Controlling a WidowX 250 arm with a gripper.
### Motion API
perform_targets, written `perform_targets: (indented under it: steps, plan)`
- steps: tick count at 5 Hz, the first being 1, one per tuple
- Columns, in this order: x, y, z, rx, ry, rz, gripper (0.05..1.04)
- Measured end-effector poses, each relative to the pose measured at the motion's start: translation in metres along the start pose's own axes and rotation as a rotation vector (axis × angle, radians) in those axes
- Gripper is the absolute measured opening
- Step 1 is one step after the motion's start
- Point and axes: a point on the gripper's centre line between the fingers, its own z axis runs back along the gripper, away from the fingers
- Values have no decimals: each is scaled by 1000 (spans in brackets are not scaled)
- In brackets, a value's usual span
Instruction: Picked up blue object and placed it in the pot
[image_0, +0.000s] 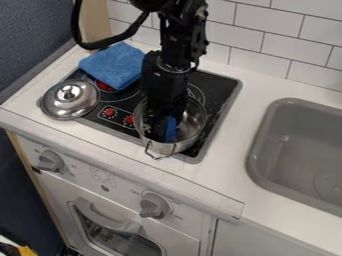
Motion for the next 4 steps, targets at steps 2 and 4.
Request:
perform_targets:
  steps: [2,4]
  plan:
    - [0,1,26,-50,14,3,1003]
    - [-3,2,73,-176,8,-10,999]
